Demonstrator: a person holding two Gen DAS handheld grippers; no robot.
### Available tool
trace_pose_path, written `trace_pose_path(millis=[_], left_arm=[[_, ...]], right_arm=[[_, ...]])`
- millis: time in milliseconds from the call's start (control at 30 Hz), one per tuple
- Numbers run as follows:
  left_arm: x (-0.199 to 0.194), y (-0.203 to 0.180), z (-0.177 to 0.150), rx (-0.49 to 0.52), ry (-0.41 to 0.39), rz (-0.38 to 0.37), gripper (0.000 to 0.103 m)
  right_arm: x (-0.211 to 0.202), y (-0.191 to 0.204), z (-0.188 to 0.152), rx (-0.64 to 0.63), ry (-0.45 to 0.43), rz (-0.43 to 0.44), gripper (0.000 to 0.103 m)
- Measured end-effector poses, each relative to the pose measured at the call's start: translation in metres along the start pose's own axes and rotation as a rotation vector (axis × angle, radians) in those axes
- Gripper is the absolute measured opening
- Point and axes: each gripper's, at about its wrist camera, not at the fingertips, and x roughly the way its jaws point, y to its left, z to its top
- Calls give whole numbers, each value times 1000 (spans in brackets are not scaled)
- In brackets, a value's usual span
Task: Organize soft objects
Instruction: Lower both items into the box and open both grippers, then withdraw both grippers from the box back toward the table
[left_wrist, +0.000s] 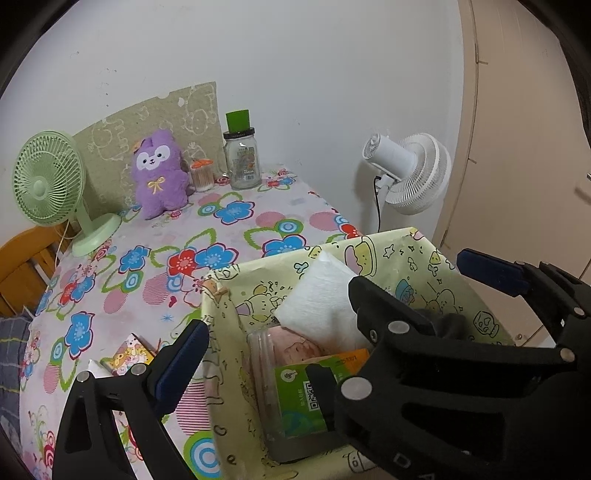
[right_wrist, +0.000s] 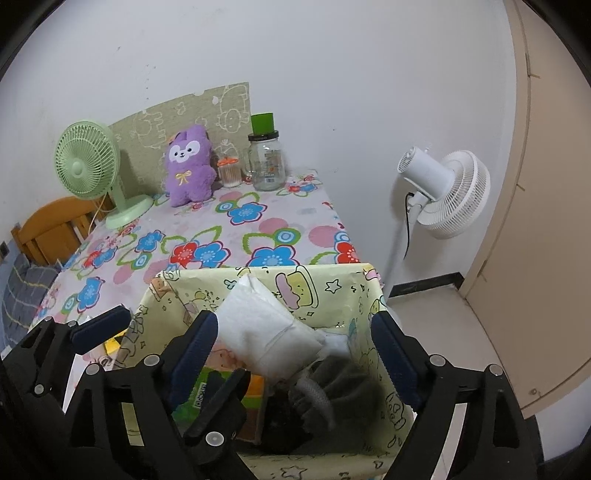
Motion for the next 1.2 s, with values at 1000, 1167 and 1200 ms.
trace_pose_path(millis=[1000,1167,1200], left_arm=[[-95,36,-7,-8,-150,43,100],[-105,45,-10,-16,-164,49,101],[-107,47,-11,-17,-166,51,101]], right_arm=[[-86,58,5,-19,-129,8,88],[-96,70,4,-25,-141,6,88],[-97,72,4,-24,-142,8,88]])
